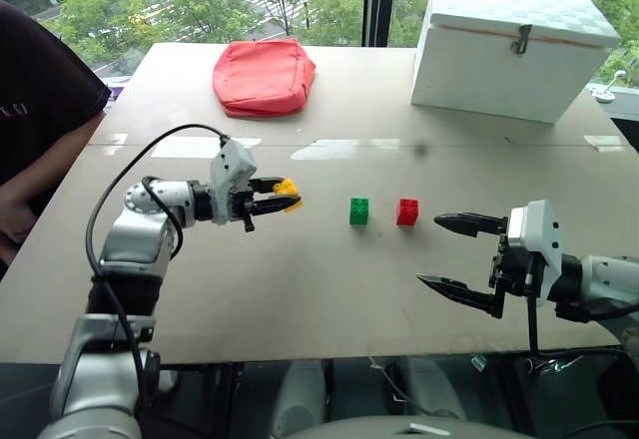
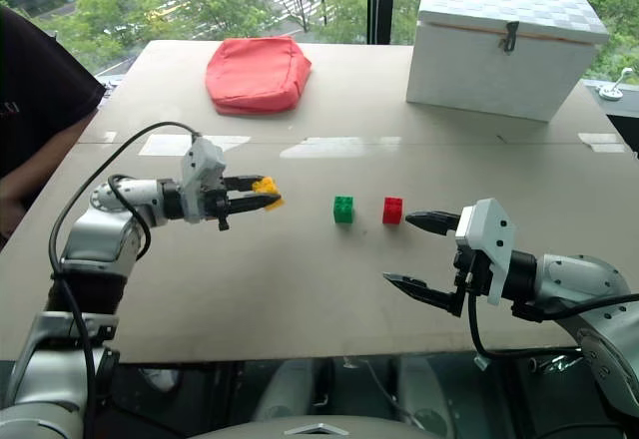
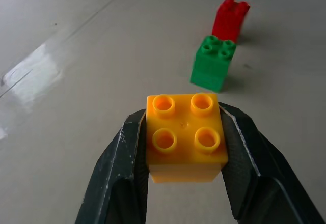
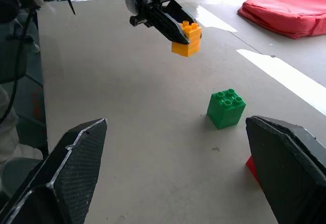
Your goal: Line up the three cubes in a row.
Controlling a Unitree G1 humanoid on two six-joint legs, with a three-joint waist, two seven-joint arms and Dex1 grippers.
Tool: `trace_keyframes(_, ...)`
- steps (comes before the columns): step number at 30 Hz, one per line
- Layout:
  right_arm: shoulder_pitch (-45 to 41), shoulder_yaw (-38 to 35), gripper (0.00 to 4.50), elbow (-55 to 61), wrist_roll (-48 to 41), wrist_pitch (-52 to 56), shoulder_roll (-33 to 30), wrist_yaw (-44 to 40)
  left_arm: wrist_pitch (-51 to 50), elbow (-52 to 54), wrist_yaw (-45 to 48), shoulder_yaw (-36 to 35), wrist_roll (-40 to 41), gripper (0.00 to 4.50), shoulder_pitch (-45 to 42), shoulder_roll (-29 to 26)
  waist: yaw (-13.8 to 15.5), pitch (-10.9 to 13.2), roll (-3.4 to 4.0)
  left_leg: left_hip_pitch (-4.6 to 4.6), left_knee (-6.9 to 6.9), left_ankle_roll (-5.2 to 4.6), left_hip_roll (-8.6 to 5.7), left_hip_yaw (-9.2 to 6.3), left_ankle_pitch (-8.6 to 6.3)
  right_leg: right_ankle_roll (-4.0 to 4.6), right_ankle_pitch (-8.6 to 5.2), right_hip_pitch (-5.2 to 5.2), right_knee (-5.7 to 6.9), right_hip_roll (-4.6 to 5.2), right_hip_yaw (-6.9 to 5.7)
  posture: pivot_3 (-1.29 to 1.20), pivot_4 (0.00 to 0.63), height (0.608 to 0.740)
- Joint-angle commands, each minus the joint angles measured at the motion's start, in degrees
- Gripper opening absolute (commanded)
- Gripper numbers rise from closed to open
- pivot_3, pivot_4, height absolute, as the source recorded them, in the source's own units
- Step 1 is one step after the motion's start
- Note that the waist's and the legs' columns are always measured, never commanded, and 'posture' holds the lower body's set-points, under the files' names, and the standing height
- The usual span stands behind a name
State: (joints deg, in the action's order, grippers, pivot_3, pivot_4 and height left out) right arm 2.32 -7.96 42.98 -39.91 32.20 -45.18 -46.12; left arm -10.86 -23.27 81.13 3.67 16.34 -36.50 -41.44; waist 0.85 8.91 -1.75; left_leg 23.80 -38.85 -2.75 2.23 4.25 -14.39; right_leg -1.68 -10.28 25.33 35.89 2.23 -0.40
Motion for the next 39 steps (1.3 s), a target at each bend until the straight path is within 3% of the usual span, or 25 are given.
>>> trace_keyframes(1, 0.4, -1.9, 4.50, 2.7, 0.0, -0.9, -0.9, 0.2, 13.2, -17.5, 10.6, 5.4, -5.1, 1.29, -10.6, 2.1, 0.0, 0.0, -0.01, 0.07, -0.02, 0.00, -0.01, 0.04, 0.00, 0.00, 0.00, 0.01, -0.02, -0.02, -0.05, 0.00, 0.150, 0.740)
trace_keyframes(6, 1.9, -3.1, 4.50, 4.7, -0.6, -0.2, -1.1, 1.7, 21.8, -30.1, 11.4, 8.5, -7.7, 1.29, -17.8, 5.9, -0.1, 0.0, -0.01, 0.11, -0.06, -0.04, -0.02, 0.04, -0.02, -0.01, 0.00, 0.00, -0.02, -0.03, -0.03, 0.00, 0.150, 0.740)
trace_keyframes(13, 4.0, -3.8, 4.50, 6.8, -0.9, 0.2, -1.1, 3.1, 27.6, -37.7, 11.4, 9.6, -9.3, 1.29, -21.6, 7.9, 0.0, 0.0, -0.04, 0.11, -0.09, -0.07, 0.03, -0.05, -0.04, -0.08, -0.03, 0.02, 0.01, -0.07, 0.00, 0.00, 0.150, 0.740)
trace_keyframes(37, 6.6, -5.6, 4.50, 7.1, 0.1, 0.0, -1.7, 4.8, 31.6, -42.9, 10.4, 6.0, -13.7, 1.29, -23.3, 9.9, 0.0, 0.0, -0.04, 0.13, -0.28, -0.14, 0.05, -0.15, -0.08, -0.09, -0.02, -0.01, 0.04, -0.06, 0.03, 0.00, 0.150, 0.740)
trace_keyframes(38, 6.5, -5.6, 4.50, 7.1, 0.0, 0.1, -1.8, 4.8, 31.6, -43.0, 10.2, 5.9, -13.8, 2.29, -23.3, 10.0, 0.0, 0.0, -0.04, 0.13, -0.28, -0.14, 0.05, -0.15, -0.08, -0.09, -0.02, -0.01, 0.04, -0.06, 0.03, 0.00, 0.150, 0.740)
trace_keyframes(39, 6.4, -5.6, 4.50, 7.2, 0.0, 0.1, -1.8, 4.9, 31.6, -43.1, 10.0, 5.8, -13.9, 2.67, -23.4, 10.0, 0.0, 0.0, -0.04, 0.13, -0.28, -0.14, 0.05, -0.14, -0.08, -0.09, -0.03, -0.01, 0.04, -0.06, 0.03, 0.00, 0.150, 0.740)
